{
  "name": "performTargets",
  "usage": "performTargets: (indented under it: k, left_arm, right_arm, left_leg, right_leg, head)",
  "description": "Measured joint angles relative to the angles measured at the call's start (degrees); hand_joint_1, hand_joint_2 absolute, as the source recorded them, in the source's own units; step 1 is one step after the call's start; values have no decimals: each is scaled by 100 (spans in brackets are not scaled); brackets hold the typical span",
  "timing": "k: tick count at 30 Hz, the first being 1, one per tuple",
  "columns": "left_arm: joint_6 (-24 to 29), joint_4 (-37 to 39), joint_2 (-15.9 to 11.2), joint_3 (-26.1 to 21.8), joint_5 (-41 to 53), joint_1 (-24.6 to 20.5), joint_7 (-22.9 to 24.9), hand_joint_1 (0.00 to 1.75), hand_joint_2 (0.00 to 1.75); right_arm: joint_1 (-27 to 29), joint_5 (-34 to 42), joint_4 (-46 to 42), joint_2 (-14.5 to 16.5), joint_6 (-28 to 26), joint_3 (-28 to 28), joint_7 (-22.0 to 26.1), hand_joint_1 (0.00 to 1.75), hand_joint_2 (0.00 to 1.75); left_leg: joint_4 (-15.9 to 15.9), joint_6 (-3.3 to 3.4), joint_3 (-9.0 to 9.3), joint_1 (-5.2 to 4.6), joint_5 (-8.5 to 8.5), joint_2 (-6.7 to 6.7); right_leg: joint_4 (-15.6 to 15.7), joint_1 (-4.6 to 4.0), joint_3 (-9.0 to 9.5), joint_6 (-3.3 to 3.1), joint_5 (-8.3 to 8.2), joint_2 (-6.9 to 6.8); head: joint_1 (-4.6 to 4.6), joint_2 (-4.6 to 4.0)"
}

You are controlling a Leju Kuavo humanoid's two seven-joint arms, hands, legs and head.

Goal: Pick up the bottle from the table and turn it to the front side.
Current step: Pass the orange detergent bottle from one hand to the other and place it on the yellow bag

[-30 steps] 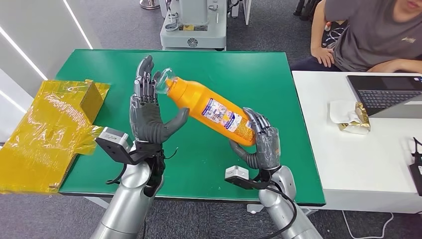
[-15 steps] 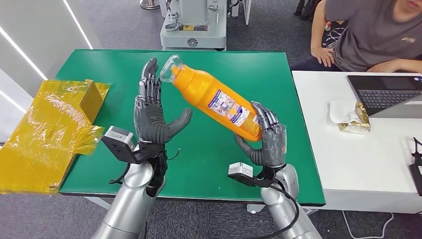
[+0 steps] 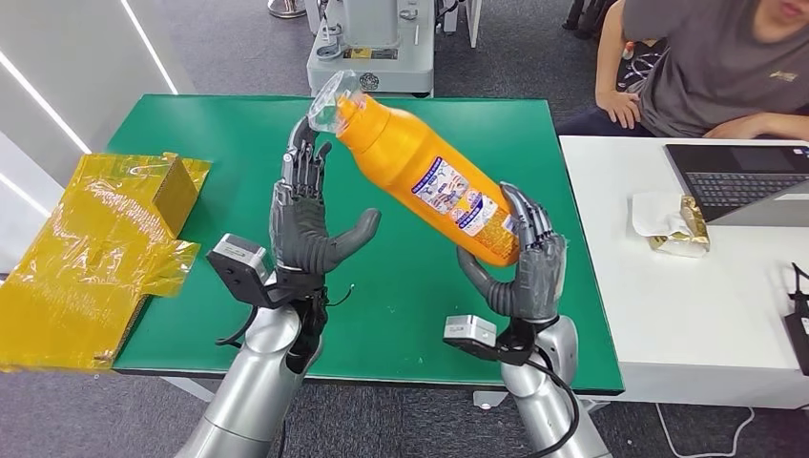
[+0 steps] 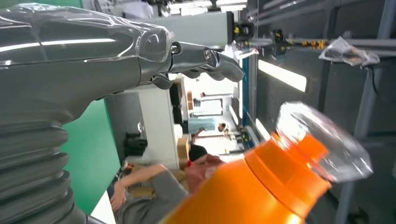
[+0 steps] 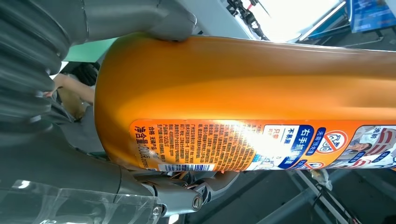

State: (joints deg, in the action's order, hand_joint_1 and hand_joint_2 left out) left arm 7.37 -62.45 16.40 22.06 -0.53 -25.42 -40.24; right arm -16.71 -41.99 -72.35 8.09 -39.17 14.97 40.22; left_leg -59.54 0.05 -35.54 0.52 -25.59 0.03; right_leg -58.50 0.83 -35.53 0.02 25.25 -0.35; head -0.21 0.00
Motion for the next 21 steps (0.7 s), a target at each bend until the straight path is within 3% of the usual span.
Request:
performTargets:
  k: [21]
  left_arm:
    - [-189,-260,154,194,-4,-98,18,0,175]
  right_arm:
    - [-736,428,1134,135,0,313,-38,175,175]
  left_leg:
    - [0,-1,0,1,1,0]
  right_leg:
    - [-4,0,0,-1,-1,0]
  head:
    - [-1,0]
